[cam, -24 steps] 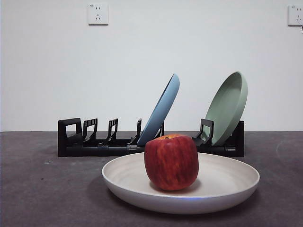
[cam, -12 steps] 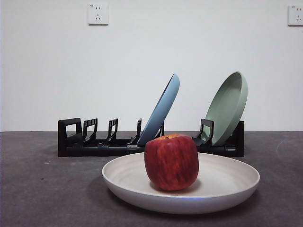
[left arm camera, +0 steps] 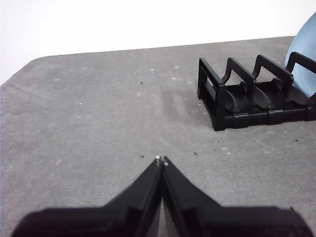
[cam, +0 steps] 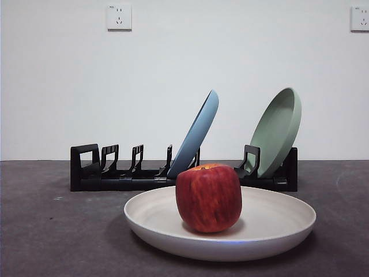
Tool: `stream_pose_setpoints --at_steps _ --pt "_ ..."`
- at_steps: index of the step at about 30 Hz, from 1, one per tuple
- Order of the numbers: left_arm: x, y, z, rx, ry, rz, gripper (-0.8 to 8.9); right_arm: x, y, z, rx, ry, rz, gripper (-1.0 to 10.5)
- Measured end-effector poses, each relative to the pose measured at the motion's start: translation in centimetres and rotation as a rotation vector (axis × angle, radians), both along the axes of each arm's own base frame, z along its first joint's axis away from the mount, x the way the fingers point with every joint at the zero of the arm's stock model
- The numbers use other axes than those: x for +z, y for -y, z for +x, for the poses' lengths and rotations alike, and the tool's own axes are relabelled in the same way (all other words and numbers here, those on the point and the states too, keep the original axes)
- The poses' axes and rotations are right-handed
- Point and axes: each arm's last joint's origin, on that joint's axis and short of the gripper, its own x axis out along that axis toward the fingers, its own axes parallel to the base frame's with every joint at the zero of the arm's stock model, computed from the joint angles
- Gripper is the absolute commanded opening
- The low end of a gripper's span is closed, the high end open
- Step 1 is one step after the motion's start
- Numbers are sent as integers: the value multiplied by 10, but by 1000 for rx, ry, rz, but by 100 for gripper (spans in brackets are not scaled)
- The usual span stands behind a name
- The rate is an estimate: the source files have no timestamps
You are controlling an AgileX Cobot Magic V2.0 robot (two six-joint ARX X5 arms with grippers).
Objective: Take the yellow plate from the plate rack,put the plate on the table,take the apple from the table,put the apple in the plate
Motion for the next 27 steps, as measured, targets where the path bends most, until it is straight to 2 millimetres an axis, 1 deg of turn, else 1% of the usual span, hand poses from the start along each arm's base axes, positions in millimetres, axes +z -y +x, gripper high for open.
stream_pose_setpoints --at_steps 5,9,13,18,27 --pt "0 0 0 0 0 0 -3 -26 0 9 -22 73 5 2" --pt "0 0 0 0 0 0 -3 -50 -1 13 -23 48 5 2" --pt "0 0 0 0 1 0 -3 -64 -1 14 -23 31 18 2" --pt "0 0 0 0 0 0 -3 -75 -3 15 24 -22 34 2" --pt "0 0 0 0 0 0 -3 -75 -3 15 34 -32 67 2"
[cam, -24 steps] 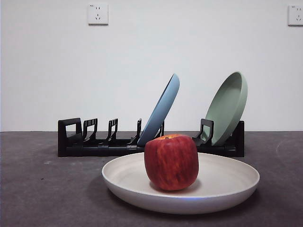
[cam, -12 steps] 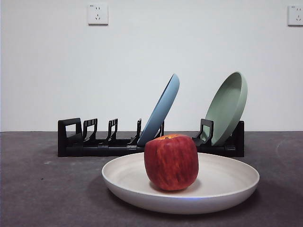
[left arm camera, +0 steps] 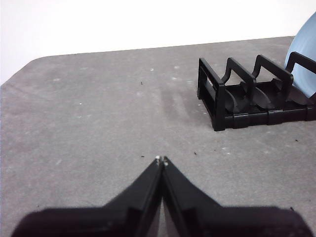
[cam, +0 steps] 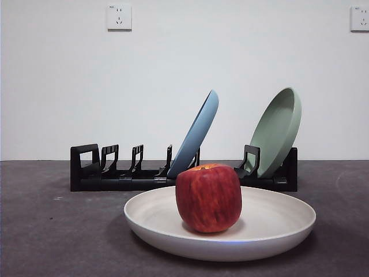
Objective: Take the yellow plate from the plate rack,put the plate on the table,take the apple from the table,put the apple in the plate
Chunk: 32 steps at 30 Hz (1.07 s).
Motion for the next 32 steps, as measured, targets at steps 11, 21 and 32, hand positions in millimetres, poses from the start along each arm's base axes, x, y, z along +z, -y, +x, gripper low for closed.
stream_pose_setpoints --at_steps 11,21,32 --pt "0 0 0 0 0 0 -3 0 0 0 -19 -2 8 2" --pt "0 0 0 0 0 0 -3 0 0 0 -19 -2 7 2" --pt "0 0 0 0 0 0 -3 0 1 0 -19 -2 7 2"
